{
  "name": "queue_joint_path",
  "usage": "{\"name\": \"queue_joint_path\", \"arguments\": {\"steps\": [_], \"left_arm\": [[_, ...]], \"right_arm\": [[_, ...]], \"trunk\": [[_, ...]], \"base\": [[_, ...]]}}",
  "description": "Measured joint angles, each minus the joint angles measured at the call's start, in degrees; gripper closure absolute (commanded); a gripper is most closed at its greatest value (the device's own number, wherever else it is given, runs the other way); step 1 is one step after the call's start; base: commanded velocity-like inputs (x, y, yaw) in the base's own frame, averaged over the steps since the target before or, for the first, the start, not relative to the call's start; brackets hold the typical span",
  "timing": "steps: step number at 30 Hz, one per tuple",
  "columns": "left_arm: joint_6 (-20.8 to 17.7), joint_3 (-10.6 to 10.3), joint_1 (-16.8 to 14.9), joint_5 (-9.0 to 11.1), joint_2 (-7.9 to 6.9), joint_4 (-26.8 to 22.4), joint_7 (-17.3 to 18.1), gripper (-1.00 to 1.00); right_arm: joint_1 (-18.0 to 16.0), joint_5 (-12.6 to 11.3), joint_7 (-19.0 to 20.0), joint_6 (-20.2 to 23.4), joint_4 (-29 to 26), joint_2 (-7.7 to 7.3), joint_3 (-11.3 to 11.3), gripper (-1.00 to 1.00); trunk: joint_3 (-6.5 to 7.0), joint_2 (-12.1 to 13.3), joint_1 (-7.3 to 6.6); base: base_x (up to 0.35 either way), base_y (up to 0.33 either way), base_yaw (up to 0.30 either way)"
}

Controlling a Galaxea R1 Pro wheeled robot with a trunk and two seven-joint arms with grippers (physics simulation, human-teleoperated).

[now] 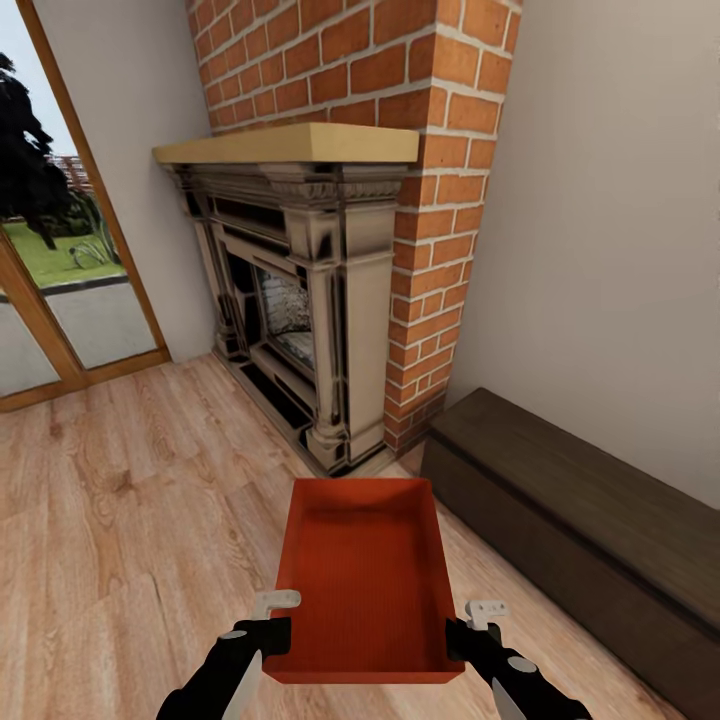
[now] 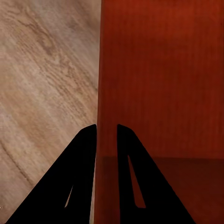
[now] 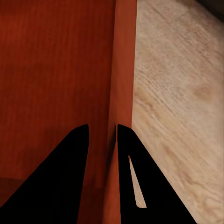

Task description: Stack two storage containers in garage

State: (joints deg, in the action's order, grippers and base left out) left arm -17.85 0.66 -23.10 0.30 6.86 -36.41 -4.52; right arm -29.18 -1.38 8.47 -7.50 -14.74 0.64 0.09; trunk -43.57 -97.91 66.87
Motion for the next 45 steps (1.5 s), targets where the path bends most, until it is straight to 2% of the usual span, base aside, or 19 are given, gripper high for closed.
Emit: {"name": "queue_joint_path", "arguments": {"steps": [19, 34, 45], "left_arm": [[0.01, -0.02, 0.0, 0.01, 0.05, 0.03, -0.07, 1.0], [0.01, -0.02, 0.0, 0.02, 0.05, 0.02, -0.06, 1.0], [0.01, -0.04, 0.01, 0.06, 0.02, 0.03, -0.06, 1.0]], "right_arm": [[0.0, 0.0, 0.07, -0.01, 0.02, -0.05, -0.03, 1.0], [0.0, -0.04, 0.05, -0.02, 0.01, -0.05, 0.02, 1.0], [0.0, -0.01, 0.02, -0.01, 0.03, -0.02, 0.01, 1.0]], "trunk": [[3.69, 7.62, -4.17], [7.72, 13.64, -7.47], [10.68, 18.05, -9.89]], "base": [[0.0, 0.0, 0.0], [0.0, 0.0, 0.003], [0.0, 0.0, 0.127]]}}
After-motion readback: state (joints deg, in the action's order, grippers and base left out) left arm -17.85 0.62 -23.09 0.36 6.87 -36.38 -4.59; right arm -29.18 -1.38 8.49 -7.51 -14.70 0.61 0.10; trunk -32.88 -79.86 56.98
